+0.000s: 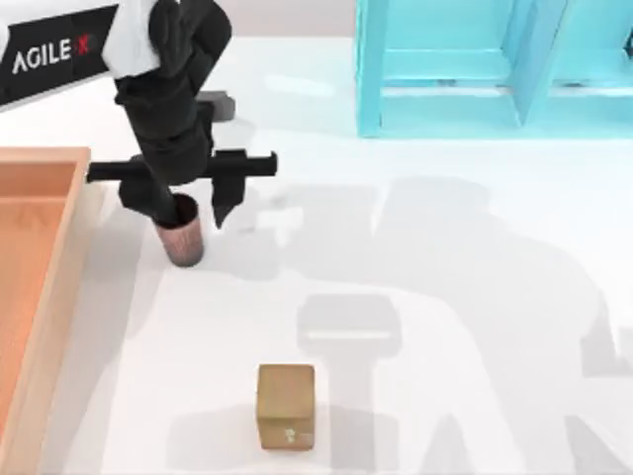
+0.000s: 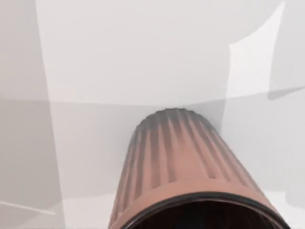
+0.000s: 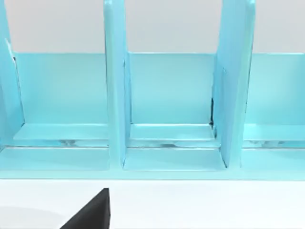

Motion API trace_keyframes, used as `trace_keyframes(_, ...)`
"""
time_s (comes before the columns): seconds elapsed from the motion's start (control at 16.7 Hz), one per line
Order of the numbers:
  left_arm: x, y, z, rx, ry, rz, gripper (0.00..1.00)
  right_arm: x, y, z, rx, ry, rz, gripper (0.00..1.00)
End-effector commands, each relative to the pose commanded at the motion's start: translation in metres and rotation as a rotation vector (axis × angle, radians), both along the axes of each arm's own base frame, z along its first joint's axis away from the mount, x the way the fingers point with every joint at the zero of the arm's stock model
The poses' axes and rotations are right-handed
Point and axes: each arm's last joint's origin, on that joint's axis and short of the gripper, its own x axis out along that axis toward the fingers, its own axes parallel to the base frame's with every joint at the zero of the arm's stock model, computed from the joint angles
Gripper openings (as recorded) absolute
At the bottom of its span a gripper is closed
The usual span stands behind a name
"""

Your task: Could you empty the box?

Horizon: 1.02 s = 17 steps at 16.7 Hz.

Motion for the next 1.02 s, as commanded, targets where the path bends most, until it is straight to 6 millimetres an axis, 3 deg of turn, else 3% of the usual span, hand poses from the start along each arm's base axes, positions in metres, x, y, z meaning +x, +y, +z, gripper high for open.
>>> trace_keyframes(0.18,0.0,0.0,0.0,0.0,0.0,0.0,0.98,0.0,0.0,0.0,0.0,0.0,0.0,1.0)
trace_keyframes(0.24,0.0,0.0,0.0,0.0,0.0,0.0,1.0,0.0,0.0,0.0,0.0,0.0,0.0,1.0)
trace_keyframes(0.78,0.0,-0.001,0.001,0.0,0.0,-0.001,1.0,0.0,0.0,0.0,0.0,0.0,0.0,1.0)
trace_keyframes(1.02,0.004,-0.003,0.024,0.001,0.004,-0.001,1.0,0.0,0.0,0.0,0.0,0.0,0.0,1.0)
